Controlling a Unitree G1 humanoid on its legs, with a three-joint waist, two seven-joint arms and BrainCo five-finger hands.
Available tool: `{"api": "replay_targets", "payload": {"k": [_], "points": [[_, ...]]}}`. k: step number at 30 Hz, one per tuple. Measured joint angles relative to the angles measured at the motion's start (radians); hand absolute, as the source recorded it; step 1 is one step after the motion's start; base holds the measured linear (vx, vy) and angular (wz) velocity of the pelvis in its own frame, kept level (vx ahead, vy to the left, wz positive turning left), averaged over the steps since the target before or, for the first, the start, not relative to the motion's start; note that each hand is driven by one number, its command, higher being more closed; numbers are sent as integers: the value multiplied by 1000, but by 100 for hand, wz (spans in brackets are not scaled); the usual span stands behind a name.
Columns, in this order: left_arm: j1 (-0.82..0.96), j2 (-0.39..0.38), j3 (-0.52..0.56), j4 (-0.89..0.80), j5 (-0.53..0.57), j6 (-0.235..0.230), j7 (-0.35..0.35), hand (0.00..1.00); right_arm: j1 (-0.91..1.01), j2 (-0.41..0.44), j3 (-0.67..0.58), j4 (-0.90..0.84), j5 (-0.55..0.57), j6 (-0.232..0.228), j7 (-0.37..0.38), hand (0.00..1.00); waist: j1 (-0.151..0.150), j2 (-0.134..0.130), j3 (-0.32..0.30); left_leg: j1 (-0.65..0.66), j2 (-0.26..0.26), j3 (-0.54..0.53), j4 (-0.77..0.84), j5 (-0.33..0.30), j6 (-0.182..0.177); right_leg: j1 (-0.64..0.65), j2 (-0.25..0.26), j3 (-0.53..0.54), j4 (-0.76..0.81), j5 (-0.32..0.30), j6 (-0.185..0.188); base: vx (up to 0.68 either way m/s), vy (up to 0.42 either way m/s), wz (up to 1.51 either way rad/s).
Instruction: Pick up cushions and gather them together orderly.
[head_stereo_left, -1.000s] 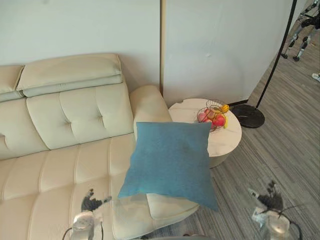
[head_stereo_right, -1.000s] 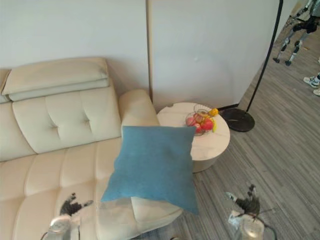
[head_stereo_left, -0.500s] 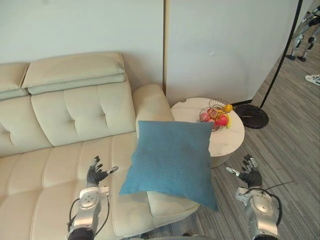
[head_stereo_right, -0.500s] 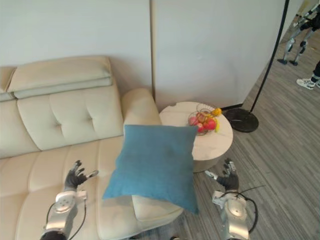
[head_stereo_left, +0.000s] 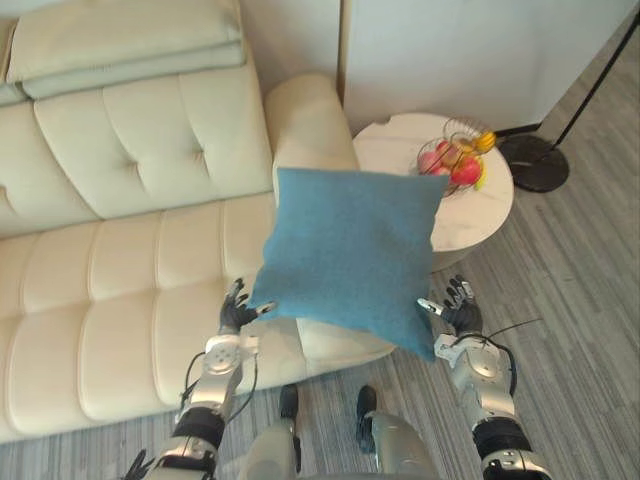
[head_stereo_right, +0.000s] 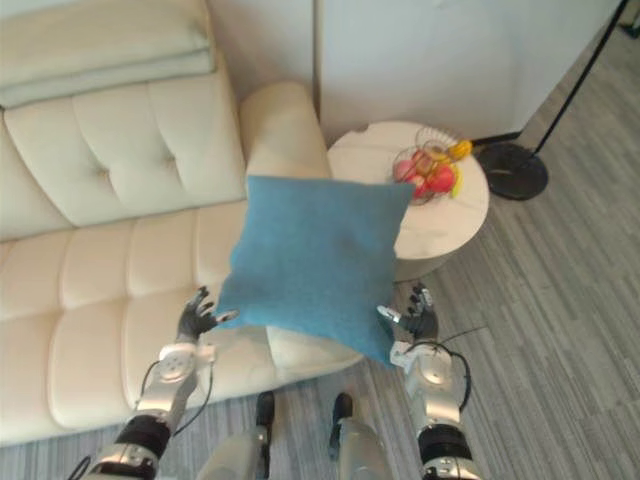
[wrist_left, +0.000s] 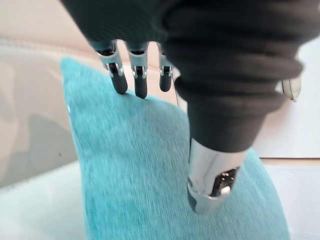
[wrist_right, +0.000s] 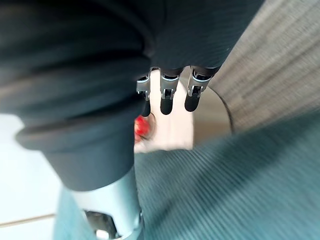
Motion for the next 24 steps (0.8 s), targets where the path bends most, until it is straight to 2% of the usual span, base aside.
{"api": "replay_targets", "payload": {"k": [4,7,11,12,17,24], "points": [[-96,-3,-22,0,-46,0,8,0,-105,5,39,0,36,2,-31,0,4,2,36,-83,21,29,57,-1,2,-69,-3,-8,28,2,0,-104,-15,6],[-143,-8,-30,1,-76,0,26,0,-173,-1,83,0,45,8,-49,0,8,3,37,-131,33,50,64,1,2,-120,-2,-12,29,14,-4,-51,-25,-5],[-176,-11,-56,2,-96,0,40,0,-242,-7,122,0,46,19,-58,0,7,11,51,-132,37,50,58,17,2,-124,-1,-18,26,25,-18,34,-27,-2],[-188,-11,-58,6,-105,0,40,100,-257,-10,124,0,46,21,-63,100,9,12,51,-132,38,50,52,23,5,-124,-1,-23,27,27,-21,87,-32,11],[-249,-4,-74,21,-194,0,65,100,-363,-46,149,0,67,23,-85,100,14,16,59,-133,36,50,26,39,-2,-124,-1,-31,13,29,-23,73,-15,4],[-318,29,-80,21,-254,0,81,100,-455,-93,149,0,84,20,-93,100,17,30,74,-134,35,64,21,39,-2,-133,2,-15,6,29,-23,57,-6,-5]]}}
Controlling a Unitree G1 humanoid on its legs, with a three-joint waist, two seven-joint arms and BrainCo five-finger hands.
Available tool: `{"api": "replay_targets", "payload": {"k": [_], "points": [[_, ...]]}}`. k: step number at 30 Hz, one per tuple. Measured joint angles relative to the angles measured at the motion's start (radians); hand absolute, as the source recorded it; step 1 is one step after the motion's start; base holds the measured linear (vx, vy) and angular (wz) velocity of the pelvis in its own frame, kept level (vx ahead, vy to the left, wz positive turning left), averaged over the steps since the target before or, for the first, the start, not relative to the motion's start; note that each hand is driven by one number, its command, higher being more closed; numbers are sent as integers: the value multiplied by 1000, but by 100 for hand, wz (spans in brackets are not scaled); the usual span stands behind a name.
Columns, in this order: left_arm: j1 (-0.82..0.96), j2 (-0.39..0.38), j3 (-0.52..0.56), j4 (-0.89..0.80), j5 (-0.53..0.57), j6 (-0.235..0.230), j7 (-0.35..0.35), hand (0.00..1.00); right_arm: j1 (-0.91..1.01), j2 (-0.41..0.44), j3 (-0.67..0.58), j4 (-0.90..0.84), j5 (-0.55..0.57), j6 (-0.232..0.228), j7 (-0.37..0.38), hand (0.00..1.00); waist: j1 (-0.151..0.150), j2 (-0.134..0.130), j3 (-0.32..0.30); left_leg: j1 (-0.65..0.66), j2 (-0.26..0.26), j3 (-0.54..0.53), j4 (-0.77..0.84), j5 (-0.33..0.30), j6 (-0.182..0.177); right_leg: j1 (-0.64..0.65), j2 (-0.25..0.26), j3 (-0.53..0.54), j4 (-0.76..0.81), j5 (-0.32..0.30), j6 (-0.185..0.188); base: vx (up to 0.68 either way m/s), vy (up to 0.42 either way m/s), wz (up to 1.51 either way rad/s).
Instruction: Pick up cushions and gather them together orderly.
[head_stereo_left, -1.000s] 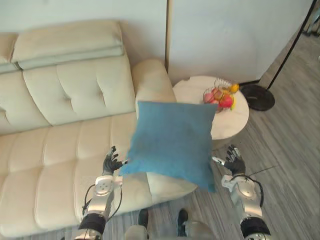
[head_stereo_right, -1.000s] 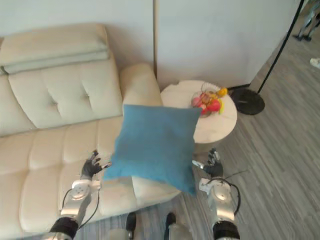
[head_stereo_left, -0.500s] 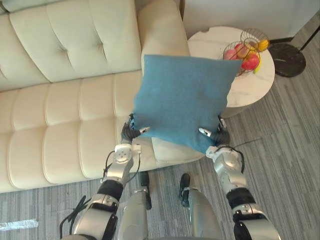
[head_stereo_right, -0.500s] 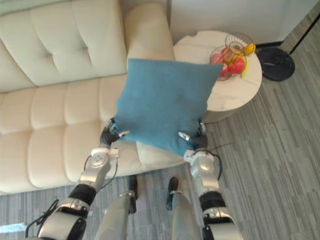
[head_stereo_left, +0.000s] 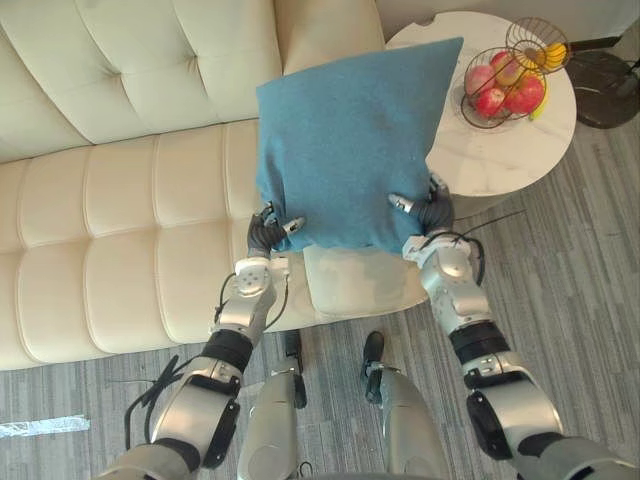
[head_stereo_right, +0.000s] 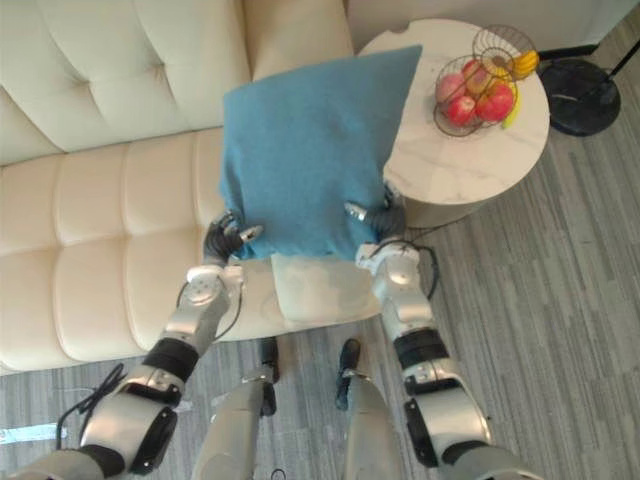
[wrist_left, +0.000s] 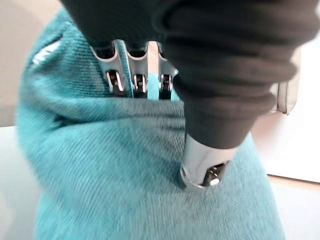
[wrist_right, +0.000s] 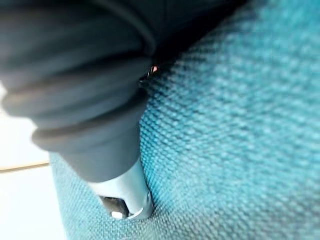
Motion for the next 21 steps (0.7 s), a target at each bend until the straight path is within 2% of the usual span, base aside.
{"api": "replay_targets", "payload": {"k": [8,11,14,18,20,21], "points": [[-21,1,-14,-64,-48,-16,8,100,-10,-1,0,-39,2,-6,-29,100,-6,-1,1,19,6,19,0,-2,-2,13,9,19,-14,5,2,39,-10,-7],[-19,1,-14,-108,-77,-19,31,100,-2,3,0,-85,3,-8,-40,100,-4,-4,4,34,8,28,-9,-3,-3,20,12,28,-14,6,2,2,-15,-7],[6,-9,-16,-188,-80,-20,51,100,59,7,-3,-204,2,-17,-57,100,-5,-6,20,67,12,28,-10,-9,-6,57,17,27,-23,5,2,4,-6,-1],[112,-35,-40,-341,-77,-43,61,100,222,47,-30,-385,-1,-54,-75,100,-8,-6,20,113,12,30,-16,-21,-7,104,18,26,-34,2,6,57,3,-3],[217,-91,-46,-472,-77,-52,67,100,357,86,-44,-518,-6,-72,-79,100,-10,-6,19,166,9,38,-24,-35,-10,154,16,26,-40,-9,14,77,18,-5],[231,-98,-48,-486,-76,-55,67,100,375,89,-44,-535,-10,-74,-79,100,-10,-6,18,174,8,39,-27,-36,-10,161,16,26,-41,-11,16,76,20,-2]]}}
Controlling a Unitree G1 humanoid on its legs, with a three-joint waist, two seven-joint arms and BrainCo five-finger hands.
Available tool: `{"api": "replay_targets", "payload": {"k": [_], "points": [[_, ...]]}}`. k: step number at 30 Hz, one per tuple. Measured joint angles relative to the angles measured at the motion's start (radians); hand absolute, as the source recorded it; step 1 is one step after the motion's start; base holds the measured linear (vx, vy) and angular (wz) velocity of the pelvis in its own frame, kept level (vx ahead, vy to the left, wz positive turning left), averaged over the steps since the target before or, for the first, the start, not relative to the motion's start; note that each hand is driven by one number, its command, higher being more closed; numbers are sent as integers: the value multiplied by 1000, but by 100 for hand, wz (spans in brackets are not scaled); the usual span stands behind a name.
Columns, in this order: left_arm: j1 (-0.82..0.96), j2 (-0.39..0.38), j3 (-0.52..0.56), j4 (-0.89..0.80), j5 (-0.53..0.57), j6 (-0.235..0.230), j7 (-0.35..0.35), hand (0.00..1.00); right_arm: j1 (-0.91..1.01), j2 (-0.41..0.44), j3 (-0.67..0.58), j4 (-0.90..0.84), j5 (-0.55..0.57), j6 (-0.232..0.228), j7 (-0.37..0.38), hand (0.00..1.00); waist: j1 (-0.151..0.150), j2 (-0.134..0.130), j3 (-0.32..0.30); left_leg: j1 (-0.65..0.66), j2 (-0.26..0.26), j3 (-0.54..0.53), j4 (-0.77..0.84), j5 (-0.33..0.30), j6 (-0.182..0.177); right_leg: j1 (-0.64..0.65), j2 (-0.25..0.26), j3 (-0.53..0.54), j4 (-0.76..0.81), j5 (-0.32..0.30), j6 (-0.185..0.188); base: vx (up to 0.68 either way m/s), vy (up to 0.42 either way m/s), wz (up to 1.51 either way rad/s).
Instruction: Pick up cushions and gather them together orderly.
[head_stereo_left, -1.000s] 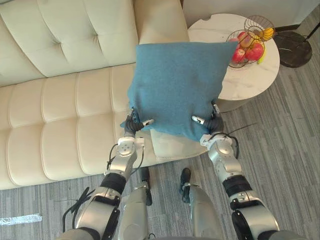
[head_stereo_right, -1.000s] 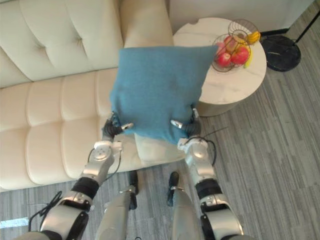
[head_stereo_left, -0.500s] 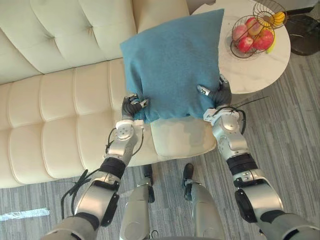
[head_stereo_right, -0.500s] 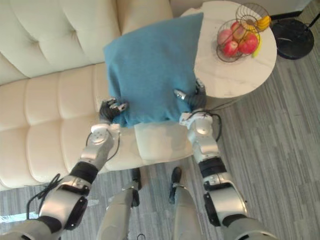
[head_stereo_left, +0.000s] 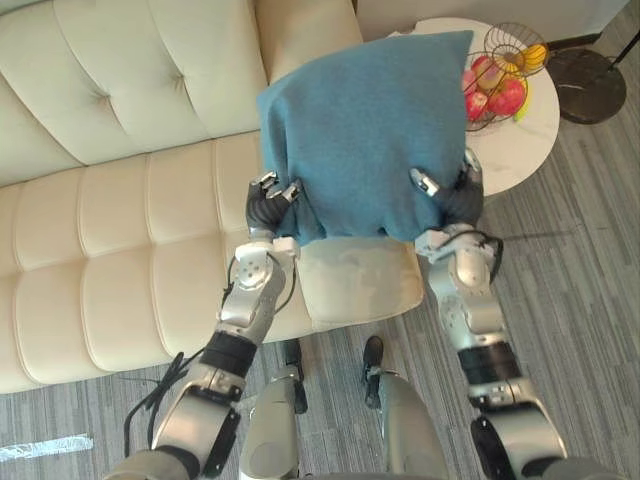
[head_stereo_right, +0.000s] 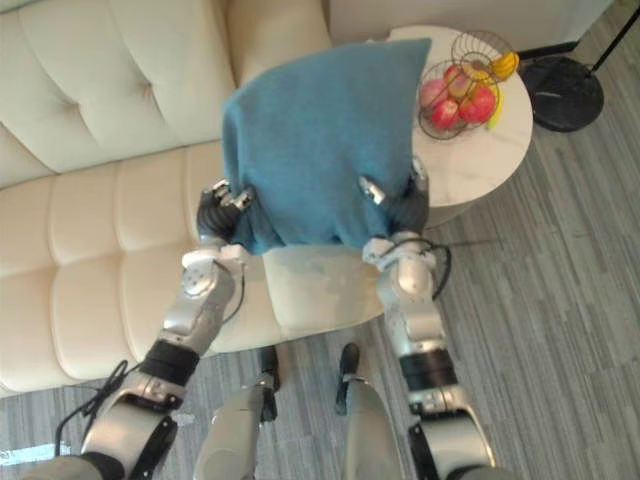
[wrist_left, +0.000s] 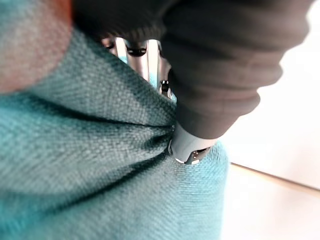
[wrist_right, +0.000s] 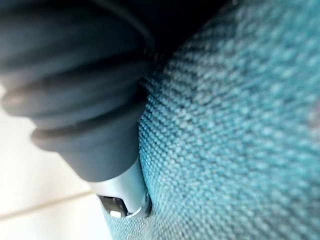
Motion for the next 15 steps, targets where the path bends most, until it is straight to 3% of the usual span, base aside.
{"api": "replay_targets", "payload": {"k": [2,4,10,15], "points": [[88,-25,-27,-69,1,-14,0,100,103,27,0,-87,-25,-17,0,100,-3,0,-7,55,-5,1,-16,-7,2,53,-2,-2,-10,-10,6,78,24,2],[186,-39,-58,-136,2,-26,-2,100,206,56,0,-158,-59,-36,5,100,-6,-7,-59,83,-14,1,-40,-10,1,77,-7,-8,-17,-21,11,85,29,8],[404,-39,-104,-229,34,-30,-45,100,404,102,4,-203,-129,-50,60,100,-9,-13,-172,211,-36,-14,-110,-10,3,211,-14,-15,-87,-25,23,104,41,6],[482,-37,-124,-232,39,-30,-66,100,475,99,8,-203,-161,-50,72,100,-7,-17,-221,258,-51,-53,-124,-11,9,291,-22,-43,-127,-22,33,30,40,22]]}}
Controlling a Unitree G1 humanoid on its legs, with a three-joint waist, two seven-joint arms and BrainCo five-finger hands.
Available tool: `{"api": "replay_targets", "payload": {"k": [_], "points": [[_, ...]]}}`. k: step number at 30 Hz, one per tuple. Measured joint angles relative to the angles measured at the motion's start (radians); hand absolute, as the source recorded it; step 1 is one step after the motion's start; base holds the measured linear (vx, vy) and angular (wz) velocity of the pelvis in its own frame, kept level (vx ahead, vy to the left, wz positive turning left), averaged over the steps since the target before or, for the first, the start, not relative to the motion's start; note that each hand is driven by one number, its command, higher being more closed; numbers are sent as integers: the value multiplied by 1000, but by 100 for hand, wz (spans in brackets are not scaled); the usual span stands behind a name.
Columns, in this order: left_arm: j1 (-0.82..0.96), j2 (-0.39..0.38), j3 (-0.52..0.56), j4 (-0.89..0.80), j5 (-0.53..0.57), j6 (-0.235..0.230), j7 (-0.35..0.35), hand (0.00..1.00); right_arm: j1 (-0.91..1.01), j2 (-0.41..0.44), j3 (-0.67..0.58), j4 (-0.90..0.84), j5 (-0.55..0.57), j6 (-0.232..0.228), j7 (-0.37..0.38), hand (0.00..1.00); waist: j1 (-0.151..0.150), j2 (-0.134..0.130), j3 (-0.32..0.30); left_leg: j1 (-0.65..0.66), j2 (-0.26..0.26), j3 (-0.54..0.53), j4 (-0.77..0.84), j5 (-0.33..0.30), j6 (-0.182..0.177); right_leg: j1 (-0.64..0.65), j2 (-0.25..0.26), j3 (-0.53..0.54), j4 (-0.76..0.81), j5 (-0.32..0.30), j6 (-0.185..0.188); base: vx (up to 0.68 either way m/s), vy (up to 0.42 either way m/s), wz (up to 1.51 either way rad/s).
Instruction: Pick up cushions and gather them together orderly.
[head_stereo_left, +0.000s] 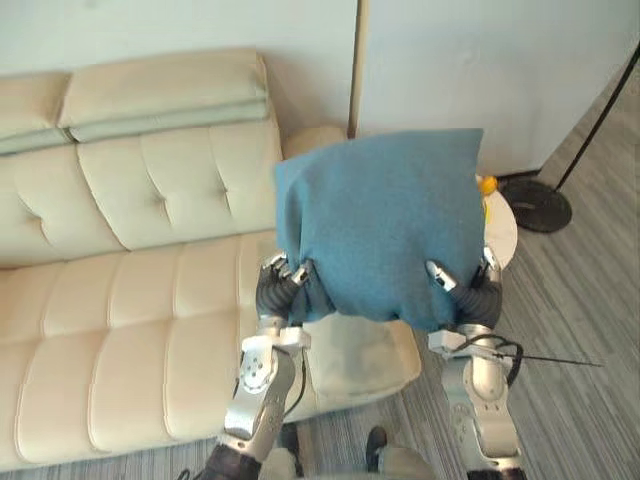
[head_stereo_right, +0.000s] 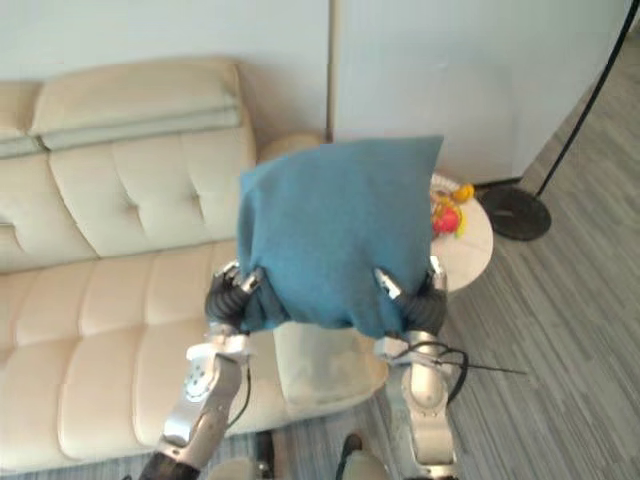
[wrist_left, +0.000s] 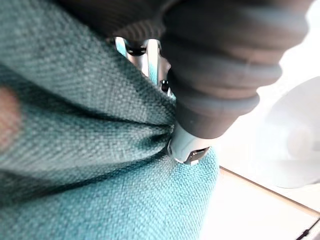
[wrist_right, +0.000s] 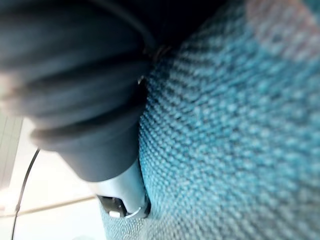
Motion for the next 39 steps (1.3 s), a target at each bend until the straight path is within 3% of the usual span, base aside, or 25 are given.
{"api": "replay_targets", "payload": {"k": [5,6,8,9,11,14,15,17,18,20,21,22,23,24,25,27,29,31,32,33,34,37,38,39], "points": [[15,0,-17,0,0,0,0,100,24,-7,-1,1,-23,-8,-8,100,2,3,-10,-51,-23,-90,29,13,9,25,-32,-105,28,-19,8,-68,20,69],[16,1,-23,0,0,0,0,100,24,-11,-5,1,-38,-8,-12,100,-3,10,-25,-83,-20,-85,27,-14,14,11,-47,-146,40,-20,7,-93,34,90],[13,0,-32,0,-1,-3,0,100,15,-15,-18,7,-47,-12,-17,100,-7,11,-33,-131,21,42,83,-60,39,7,-87,-217,15,-11,3,-86,107,106],[14,4,-39,0,-2,-4,0,100,-2,-25,-23,33,-48,-15,-20,100,-7,12,-34,-162,56,129,162,-82,71,5,-115,-246,18,-4,6,-85,154,86],[14,8,-44,0,-2,-3,0,100,-27,-30,-35,74,-48,-13,-21,100,-10,14,-38,-165,110,202,248,-93,80,20,-152,-272,11,10,27,-52,175,62],[8,-2,-83,4,-6,-5,-1,100,-33,-88,-57,93,-47,-14,-36,100,-44,69,-86,-149,251,461,288,-96,73,53,-197,-363,-39,67,96,31,439,102],[-40,0,-106,54,-11,-7,-8,100,-38,-84,-96,116,-47,-15,-49,100,-52,71,-92,-160,235,515,290,-63,9,65,-239,-390,-65,120,129,32,455,99],[-59,11,-107,82,-15,-7,-8,100,-50,-75,-103,149,-46,-10,-52,100,-54,60,-94,-187,203,487,304,-80,38,76,-255,-394,-105,195,117,-6,416,77],[-71,41,-107,87,-22,-7,-8,100,-59,-38,-104,174,-46,-5,-52,100,-57,36,-95,-227,190,455,348,-107,73,90,-262,-402,-138,263,119,-2,459,65],[-79,79,-104,87,-31,-7,-8,100,-66,4,-104,175,-46,4,-51,100,-45,12,-84,-265,188,424,408,-150,99,106,-268,-403,-146,316,122,21,404,57],[-76,87,-103,91,-40,-7,-8,100,-65,19,-103,175,-44,8,-50,100,-34,6,-78,-274,182,405,428,-174,109,102,-277,-379,-119,336,110,11,459,56],[-72,88,-102,104,-41,-7,-8,100,-61,24,-102,175,-43,17,-46,100,-34,6,-73,-270,164,381,424,-196,117,76,-288,-307,-52,327,72,-15,442,66],[-71,89,-101,118,-41,-7,-8,100,-52,26,-102,176,-42,21,-41,100,-45,10,-69,-263,141,352,398,-211,110,39,-264,-137,54,230,39,1,475,83],[-70,92,-101,127,-41,-6,-8,100,-48,28,-102,182,-28,21,-30,100,-57,5,-67,-241,111,344,347,-208,108,0,-206,32,132,141,73,27,329,93],[-68,98,-101,128,-41,-6,-13,100,-50,29,-104,194,-22,20,-25,100,-68,-2,-66,-206,68,342,263,-191,100,-37,-145,135,194,72,90,80,244,85],[-58,121,-101,127,-40,-6,-40,100,-53,30,-109,209,-15,20,-15,100,-85,-4,-65,-145,4,342,139,-141,111,-92,-57,177,246,-14,88,94,167,62],[-41,127,-101,127,-39,-3,-50,100,-50,27,-108,216,-7,20,-6,100,-90,-19,-56,-91,-58,341,100,-128,124,-124,38,183,202,-58,88,117,71,39],[-37,127,-101,127,-39,-1,-57,100,-50,20,-108,216,-7,20,0,100,-90,-17,-55,-82,-72,335,100,-130,128,-129,67,193,159,-62,77,207,17,23],[-38,127,-104,127,-39,1,-66,100,-45,9,-109,214,-6,20,2,100,-92,-16,-56,-76,-85,305,108,-120,155,-113,87,214,104,-50,32,277,12,21],[-38,126,-104,127,-39,1,-66,100,-45,8,-109,214,-6,20,2,100,-93,-16,-56,-76,-85,304,109,-120,156,-111,87,215,103,-50,30,303,11,53],[-42,121,-122,127,-38,3,-66,100,-33,7,-125,200,-6,20,2,100,-103,-16,-56,-76,-95,264,111,-119,156,-73,80,218,82,-52,3,163,9,50],[-41,105,-159,127,-38,5,-68,100,25,7,-158,147,-5,19,3,100,-104,-14,-52,-76,-93,206,169,-118,156,-56,65,177,138,-60,-4,225,-50,71],[-40,101,-163,126,-39,6,-78,100,51,18,-165,106,-5,20,4,100,-105,-11,-38,-85,-78,193,260,-123,153,-55,64,175,169,-87,-6,152,-116,48],[-31,99,-163,108,-39,6,-89,100,92,34,-163,39,-4,20,4,100,-99,-16,-37,-119,-59,206,401,-145,134,-35,56,190,122,-47,-11,119,-123,41]]}}
